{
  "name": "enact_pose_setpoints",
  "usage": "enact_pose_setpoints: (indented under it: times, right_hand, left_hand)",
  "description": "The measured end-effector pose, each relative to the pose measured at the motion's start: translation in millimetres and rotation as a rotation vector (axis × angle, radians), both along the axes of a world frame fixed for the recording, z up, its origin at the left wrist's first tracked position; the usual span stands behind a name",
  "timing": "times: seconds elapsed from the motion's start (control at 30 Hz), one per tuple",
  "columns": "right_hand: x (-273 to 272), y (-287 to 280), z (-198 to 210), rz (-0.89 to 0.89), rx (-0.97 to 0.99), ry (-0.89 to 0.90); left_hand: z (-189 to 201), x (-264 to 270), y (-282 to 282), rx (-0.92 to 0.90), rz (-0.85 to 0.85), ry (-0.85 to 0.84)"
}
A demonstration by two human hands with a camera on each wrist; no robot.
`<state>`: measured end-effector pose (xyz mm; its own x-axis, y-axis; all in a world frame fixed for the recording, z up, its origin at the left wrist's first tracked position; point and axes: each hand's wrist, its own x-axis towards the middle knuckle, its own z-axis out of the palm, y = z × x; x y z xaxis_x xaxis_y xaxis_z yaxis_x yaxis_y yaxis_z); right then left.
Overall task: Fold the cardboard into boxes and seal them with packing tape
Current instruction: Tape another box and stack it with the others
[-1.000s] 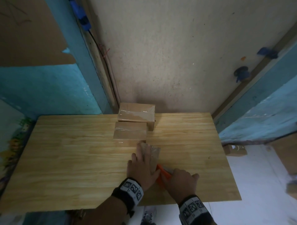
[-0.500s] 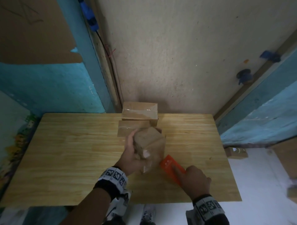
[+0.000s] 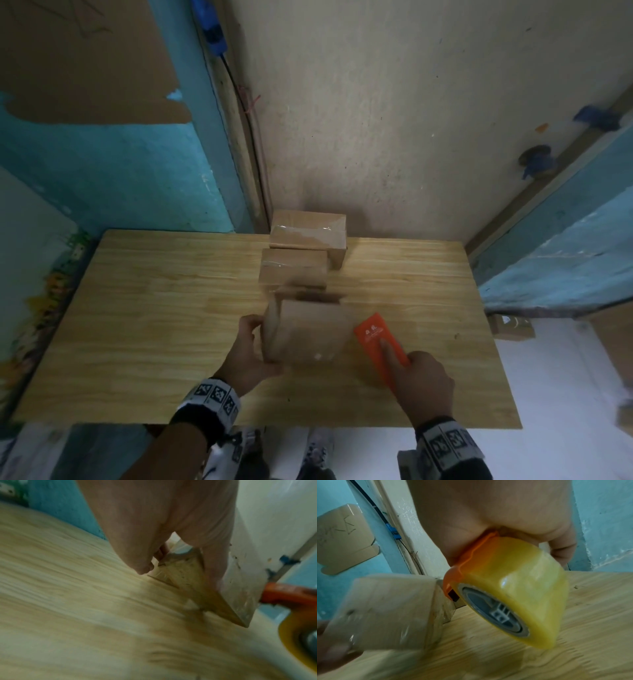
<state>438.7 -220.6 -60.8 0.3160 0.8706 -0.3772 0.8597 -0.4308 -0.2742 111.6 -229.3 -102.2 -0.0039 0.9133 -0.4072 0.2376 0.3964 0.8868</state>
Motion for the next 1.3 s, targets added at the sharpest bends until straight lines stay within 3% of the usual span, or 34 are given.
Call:
enact_pose_setpoints:
  times: [0.17,0.27,0.33,0.43,0.57,0.63,0.7,0.9,1.07,1.23,1.3]
  right_hand:
    - [-2,3,-12,0.028,0.027,0.051]
    - [-2,5,-14,0.037,0.030,0.087]
    - [-1,6,-14,0.037,0.033,0.116]
    - [-5,9,-4,0.034,0.071,0.180]
    - [-11,15,27,-0.003,0.149,0.460]
    - [-16,22,49,0.001,0.164,0.677]
    - [-22,30,70,0.017,0.187,0.836]
    - [-47,55,90,0.173,0.155,0.968]
    - [-78,73,89,0.288,0.027,0.985]
    - [-93,78,70,0.388,-0.089,0.877]
    - [-90,81,69,0.408,-0.115,0.868]
  left_hand:
    - [1,-11,-9,0.001,-0.138,0.115]
    - [23,-6,-4,0.131,-0.162,0.052]
    - [27,-3,3,0.260,-0.215,0.161]
    - [22,-4,12,0.298,-0.332,0.251]
    - [6,-4,21,0.463,-0.567,0.599]
    - [-2,-6,22,0.522,-0.597,0.762]
    - [-3,-6,23,0.538,-0.595,0.810]
    - [2,-7,27,0.482,-0.582,0.512]
    - [12,-12,36,0.421,-0.655,0.465]
    - [43,-5,29,0.379,-0.509,0.204]
    - [53,-3,31,0.346,-0.335,0.101]
